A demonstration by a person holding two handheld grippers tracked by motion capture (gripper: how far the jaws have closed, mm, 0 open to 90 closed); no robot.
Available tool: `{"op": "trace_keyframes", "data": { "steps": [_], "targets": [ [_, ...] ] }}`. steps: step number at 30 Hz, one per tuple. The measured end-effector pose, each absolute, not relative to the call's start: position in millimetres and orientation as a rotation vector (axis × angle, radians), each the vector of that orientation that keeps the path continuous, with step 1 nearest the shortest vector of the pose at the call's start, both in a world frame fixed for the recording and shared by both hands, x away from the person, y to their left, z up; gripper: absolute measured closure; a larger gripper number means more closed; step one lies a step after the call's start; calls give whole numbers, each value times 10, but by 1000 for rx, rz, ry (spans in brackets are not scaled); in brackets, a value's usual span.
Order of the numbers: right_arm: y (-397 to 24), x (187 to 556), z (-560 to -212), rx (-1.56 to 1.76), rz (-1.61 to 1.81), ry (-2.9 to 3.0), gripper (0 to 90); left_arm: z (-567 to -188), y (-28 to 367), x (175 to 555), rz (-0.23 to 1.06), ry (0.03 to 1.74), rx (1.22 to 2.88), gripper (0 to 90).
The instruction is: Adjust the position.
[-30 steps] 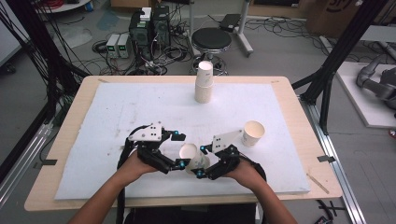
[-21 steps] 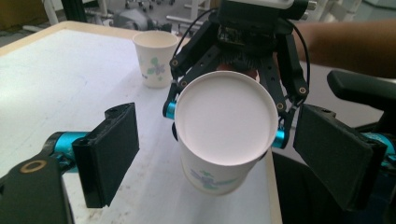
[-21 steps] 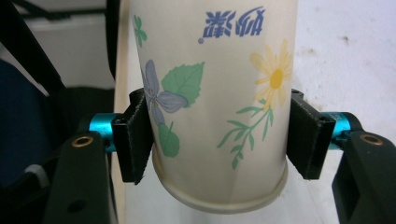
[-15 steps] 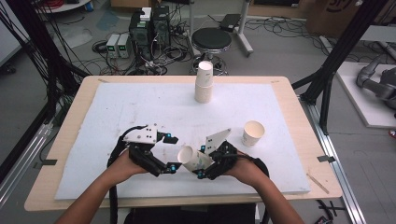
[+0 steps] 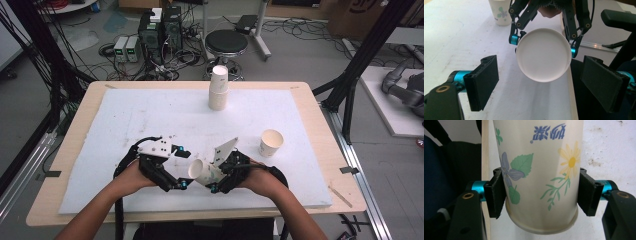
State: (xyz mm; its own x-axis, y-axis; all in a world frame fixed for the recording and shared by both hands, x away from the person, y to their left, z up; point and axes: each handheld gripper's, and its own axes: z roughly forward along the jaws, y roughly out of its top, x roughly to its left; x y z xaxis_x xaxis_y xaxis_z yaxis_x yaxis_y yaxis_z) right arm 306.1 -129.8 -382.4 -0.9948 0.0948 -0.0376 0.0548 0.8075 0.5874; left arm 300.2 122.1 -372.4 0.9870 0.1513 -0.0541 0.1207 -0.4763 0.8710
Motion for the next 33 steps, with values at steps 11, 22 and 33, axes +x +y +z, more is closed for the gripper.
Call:
{"op": "trace_keyframes", "data": {
  "steps": [11, 22, 33],
  "targets": [
    [-1115, 3022, -3780, 87, 783, 2983, 338, -3720, 1115, 3013, 18, 158, 2141, 150],
    [-1060, 3003, -3786, 85, 690, 3003, 327, -3765, 1045, 3006, -10, 148, 2176, 183],
    [-1054, 3000, -3812, 90, 654, 3021, 327, -3821, 954, 3022, -30, 109, 2210, 349]
  ]
}}
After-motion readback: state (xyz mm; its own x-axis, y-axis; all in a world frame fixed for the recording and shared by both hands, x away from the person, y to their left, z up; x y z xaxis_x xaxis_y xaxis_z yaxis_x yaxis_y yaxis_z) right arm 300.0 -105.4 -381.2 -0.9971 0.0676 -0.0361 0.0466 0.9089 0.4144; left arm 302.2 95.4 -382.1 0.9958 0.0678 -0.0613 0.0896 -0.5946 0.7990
